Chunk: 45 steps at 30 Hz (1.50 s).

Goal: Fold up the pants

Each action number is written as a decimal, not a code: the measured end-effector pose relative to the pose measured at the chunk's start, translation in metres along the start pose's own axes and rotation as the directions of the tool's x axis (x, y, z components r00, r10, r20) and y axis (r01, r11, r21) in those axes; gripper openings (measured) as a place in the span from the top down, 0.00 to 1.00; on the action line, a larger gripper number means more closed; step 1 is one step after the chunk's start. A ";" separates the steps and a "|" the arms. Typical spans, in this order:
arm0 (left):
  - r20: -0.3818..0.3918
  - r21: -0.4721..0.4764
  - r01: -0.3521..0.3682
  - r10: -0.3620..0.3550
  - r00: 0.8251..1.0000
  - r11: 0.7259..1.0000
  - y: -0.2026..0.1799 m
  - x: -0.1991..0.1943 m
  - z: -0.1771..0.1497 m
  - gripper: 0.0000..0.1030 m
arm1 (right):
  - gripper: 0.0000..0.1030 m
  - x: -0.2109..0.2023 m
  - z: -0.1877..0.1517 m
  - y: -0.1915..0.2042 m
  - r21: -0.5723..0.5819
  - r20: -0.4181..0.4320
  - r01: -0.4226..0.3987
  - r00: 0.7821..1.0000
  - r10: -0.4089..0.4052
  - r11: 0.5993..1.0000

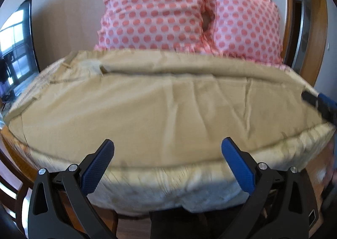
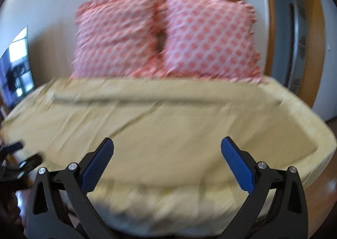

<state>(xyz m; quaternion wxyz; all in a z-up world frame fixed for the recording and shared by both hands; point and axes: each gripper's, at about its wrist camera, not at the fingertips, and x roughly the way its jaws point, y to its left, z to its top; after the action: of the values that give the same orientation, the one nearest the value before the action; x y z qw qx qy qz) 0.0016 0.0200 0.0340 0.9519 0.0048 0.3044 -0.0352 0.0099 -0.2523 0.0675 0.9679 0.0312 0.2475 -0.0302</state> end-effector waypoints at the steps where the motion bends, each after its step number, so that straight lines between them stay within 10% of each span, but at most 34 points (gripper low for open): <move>1: 0.014 -0.004 -0.009 0.009 1.000 1.000 0.003 0.001 0.006 0.01 | 0.02 0.013 0.019 -0.016 0.029 -0.001 0.037 0.999 -0.037 0.999; 9: 0.048 -0.026 -0.117 0.118 0.992 0.993 0.016 0.041 0.066 0.01 | 0.20 0.183 0.127 -0.125 0.217 -0.204 0.313 0.941 -0.270 0.925; 15: 0.038 -0.040 -0.104 0.106 0.994 0.994 0.020 0.063 0.089 0.01 | 0.42 0.302 0.141 -0.190 0.362 -0.447 0.518 0.826 -0.343 0.775; 22: 0.007 -0.026 -0.103 0.103 0.995 0.994 0.020 0.083 0.091 0.01 | 0.51 0.349 0.134 -0.198 0.272 -0.519 0.631 0.732 -0.442 0.727; 26: -0.013 -0.053 -0.078 0.078 0.997 0.996 0.025 0.087 0.087 0.01 | 0.88 0.326 0.124 -0.200 0.328 -0.480 0.560 0.792 -0.376 0.761; 33: -0.008 -0.105 -0.047 0.046 0.999 0.993 0.041 0.070 0.083 0.01 | 0.95 0.199 0.094 -0.202 0.518 -0.233 0.268 0.958 -0.167 0.812; 40: 0.045 -0.169 0.047 -0.040 0.998 0.984 0.068 0.051 0.095 0.01 | 0.96 0.053 0.005 -0.183 0.660 -0.113 0.090 0.993 -0.020 0.746; 45: 0.067 -0.191 0.103 -0.092 0.994 0.976 0.083 0.060 0.123 0.01 | 0.90 0.049 -0.036 -0.183 0.743 -0.139 0.051 0.987 0.079 0.668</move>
<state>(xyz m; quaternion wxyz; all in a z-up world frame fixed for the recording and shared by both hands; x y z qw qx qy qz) 0.1270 0.0952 0.0981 0.9533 -0.1041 0.2787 -0.0519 0.0218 -0.4341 0.0039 0.8483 0.4271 0.2897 -0.1186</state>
